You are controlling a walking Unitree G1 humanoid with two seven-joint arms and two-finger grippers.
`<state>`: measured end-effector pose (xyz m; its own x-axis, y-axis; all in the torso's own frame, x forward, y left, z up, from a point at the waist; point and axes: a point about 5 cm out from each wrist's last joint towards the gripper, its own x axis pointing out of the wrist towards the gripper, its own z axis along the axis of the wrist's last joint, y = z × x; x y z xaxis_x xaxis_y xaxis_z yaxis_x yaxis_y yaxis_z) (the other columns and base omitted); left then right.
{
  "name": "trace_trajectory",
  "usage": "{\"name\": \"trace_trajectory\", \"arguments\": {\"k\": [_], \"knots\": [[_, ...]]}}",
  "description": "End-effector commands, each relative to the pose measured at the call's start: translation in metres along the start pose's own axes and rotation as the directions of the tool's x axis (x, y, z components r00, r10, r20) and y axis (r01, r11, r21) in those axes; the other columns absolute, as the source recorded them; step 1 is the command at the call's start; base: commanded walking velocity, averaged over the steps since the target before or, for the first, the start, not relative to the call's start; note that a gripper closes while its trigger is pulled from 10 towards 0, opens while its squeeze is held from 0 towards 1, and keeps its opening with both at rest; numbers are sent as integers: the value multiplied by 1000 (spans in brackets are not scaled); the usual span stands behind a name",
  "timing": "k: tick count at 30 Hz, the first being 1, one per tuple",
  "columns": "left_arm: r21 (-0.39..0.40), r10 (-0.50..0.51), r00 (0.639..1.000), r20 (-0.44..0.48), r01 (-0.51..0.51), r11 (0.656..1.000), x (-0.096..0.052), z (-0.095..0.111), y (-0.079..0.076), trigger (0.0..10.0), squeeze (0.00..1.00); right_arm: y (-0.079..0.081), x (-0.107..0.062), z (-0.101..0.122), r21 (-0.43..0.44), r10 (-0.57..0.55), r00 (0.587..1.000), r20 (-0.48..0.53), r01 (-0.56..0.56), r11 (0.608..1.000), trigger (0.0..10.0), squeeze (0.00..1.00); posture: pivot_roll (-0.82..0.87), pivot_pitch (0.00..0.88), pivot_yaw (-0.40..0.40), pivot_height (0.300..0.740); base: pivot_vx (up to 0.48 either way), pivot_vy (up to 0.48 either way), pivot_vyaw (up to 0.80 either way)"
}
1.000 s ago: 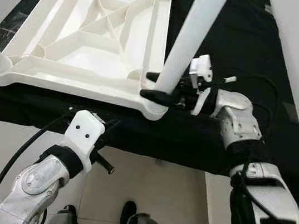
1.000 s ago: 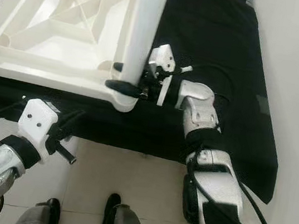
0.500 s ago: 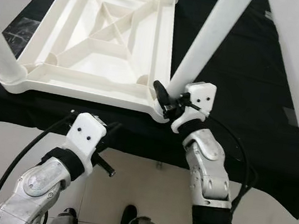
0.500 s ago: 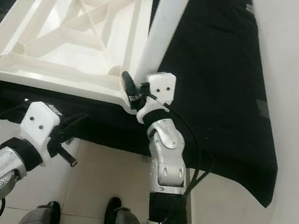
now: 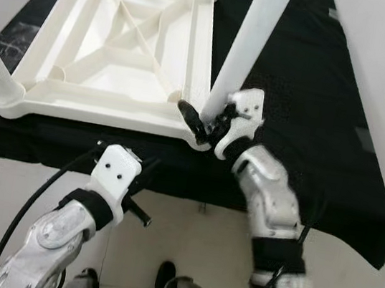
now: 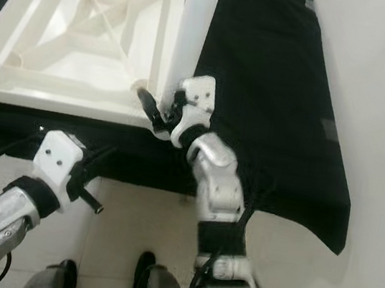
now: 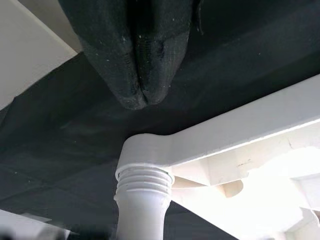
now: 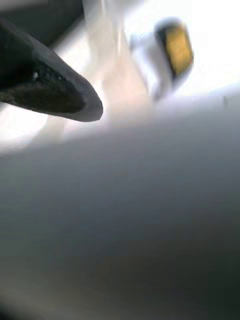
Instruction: Building children table
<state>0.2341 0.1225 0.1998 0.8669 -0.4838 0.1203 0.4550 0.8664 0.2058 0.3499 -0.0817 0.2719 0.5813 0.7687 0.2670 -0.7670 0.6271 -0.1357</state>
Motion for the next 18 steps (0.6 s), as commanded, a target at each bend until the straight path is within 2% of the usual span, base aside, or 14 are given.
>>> {"name": "trace_trajectory", "arguments": {"k": [1, 2, 4, 5, 10, 11, 12, 13, 14, 18], "knots": [[-7, -12, 1000, -9, 12, 1000, -1, -3, -3, 10000, 0, 16, 2, -2, -16, 247, 969, 1, -247, 969, 10000, 0, 77, 271, -151, 740, 0, 0, 0], [-7, -12, 1000, -9, 12, 1000, -1, -3, -3, 10000, 0, 16, 2, -2, -16, 247, 969, 1, -247, 969, 10000, 0, 77, 271, -151, 740, 0, 0, 0], [-3, -11, 1000, -6, 11, 1000, 0, -3, -2, 10000, 0, 18, 0, -2, -31, 408, 912, -41, -409, 912, 10000, 0, 90, 263, -153, 740, 0, 0, 0], [-2, -11, 1000, -5, 11, 1000, 0, -3, -2, 10000, 0, 17, 0, -2, -31, 446, 894, -52, -448, 894, 10000, 0, 90, 263, -153, 740, 0, 0, 0], [10, -15, 1000, -7, 15, 1000, 0, -3, -1, 10000, 0, 7, 9, 3, 18, 462, 886, -38, -462, 887, 10000, 0, 111, 257, -150, 740, 0, 0, 0], [21, -14, 1000, -8, 14, 1000, -1, -2, 1, 10000, 0, 4, 15, 5, 21, 525, 850, -51, -524, 851, 3294, 0, 139, 255, -152, 740, 0, 0, 0], [21, -14, 1000, -8, 14, 1000, -1, -2, 1, 10000, 0, 4, 15, 5, 21, 525, 850, -51, -524, 851, 3294, 0, 139, 255, -152, 740, 0, 0, 0], [25, -12, 1000, -8, 12, 1000, -1, -1, 2, 10000, 0, 2, 16, 5, 25, 554, 831, -53, -553, 833, 2078, 0, 139, 255, -152, 740, 0, 0, 0], [28, -8, 1000, -7, 8, 1000, -1, -1, 3, 10000, 0, 1, 17, 5, 38, 568, 821, -57, -566, 823, 0, 0, 140, 253, -158, 740, 0, 0, 0], [30, 0, 1000, -6, 0, 1000, -2, -1, 5, 10000, 0, 0, 19, 1, 56, 597, 799, -72, -594, 802, 0, 0, 138, 254, -160, 740, 0, 0, 0]]}}
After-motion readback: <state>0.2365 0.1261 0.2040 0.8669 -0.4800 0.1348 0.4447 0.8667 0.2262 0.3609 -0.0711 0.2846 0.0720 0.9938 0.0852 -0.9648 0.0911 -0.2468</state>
